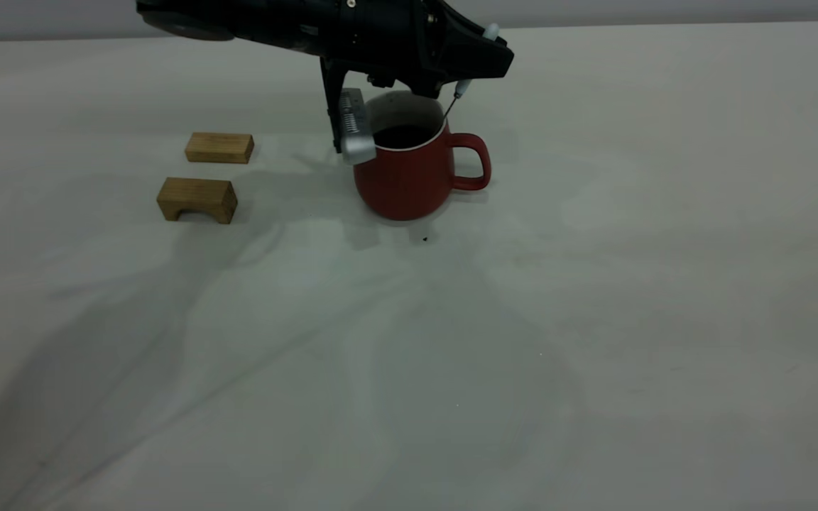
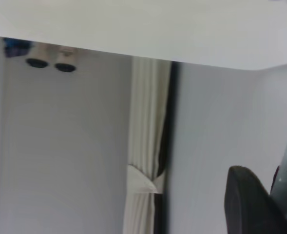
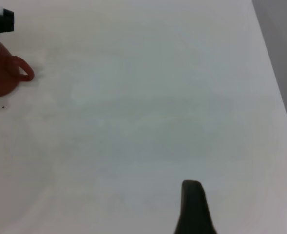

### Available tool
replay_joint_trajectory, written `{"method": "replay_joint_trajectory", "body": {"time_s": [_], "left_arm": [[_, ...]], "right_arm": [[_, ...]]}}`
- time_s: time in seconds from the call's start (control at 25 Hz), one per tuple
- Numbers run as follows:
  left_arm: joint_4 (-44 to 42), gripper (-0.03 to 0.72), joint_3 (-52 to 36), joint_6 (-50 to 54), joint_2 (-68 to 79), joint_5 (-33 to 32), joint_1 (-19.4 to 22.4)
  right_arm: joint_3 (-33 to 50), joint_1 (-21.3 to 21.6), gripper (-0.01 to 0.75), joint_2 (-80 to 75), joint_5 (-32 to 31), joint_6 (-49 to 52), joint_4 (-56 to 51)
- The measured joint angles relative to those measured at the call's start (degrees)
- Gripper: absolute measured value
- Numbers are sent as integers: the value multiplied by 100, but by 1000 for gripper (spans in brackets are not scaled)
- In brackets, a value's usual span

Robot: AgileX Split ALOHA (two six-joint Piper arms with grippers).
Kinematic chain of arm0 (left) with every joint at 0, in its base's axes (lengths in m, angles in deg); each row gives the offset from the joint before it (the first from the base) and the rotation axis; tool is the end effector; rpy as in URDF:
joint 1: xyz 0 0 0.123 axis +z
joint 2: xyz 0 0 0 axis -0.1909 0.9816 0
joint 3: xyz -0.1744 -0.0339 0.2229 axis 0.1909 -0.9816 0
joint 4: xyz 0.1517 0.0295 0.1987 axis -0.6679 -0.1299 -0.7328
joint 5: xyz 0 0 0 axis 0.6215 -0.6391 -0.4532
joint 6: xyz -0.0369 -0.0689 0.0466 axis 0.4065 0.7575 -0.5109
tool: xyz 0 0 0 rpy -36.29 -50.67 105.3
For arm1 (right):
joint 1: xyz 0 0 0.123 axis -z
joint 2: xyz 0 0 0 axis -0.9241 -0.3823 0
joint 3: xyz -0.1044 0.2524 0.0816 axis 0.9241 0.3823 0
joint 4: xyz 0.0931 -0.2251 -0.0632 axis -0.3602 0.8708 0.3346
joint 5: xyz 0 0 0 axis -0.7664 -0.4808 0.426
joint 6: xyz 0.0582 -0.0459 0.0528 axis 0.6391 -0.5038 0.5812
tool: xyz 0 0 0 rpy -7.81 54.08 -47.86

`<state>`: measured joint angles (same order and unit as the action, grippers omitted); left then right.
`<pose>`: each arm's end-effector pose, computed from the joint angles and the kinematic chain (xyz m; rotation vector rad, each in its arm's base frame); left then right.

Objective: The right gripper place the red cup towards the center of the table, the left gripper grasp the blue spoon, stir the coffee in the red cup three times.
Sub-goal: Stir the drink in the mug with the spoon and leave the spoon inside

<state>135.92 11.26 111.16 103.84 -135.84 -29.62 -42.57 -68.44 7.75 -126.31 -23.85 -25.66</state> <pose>0.4511 -0.2210 0.0373 1.8330 -1.3061 1.0956 -0.0019 -0.0017 0.2634 0.0234 2.1614 0.0043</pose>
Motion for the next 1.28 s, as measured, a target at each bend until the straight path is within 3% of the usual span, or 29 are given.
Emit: {"method": "replay_joint_trajectory", "body": {"time_s": [0.28,0.48,0.72,0.92,1.28], "left_arm": [[-875,149,0,795,-184,-179,469],[-579,148,25,602,-281,338,585],[-132,146,51,120,-163,478,350],[-367,144,56,78,-76,113,191],[-690,144,56,73,-76,-441,448]], "right_arm": [[0,0,582,0,0,0,0],[0,0,582,0,0,0,0],[0,0,582,0,-2,0,0],[0,0,582,0,-2,0,0],[0,0,582,0,-2,0,0]]}}
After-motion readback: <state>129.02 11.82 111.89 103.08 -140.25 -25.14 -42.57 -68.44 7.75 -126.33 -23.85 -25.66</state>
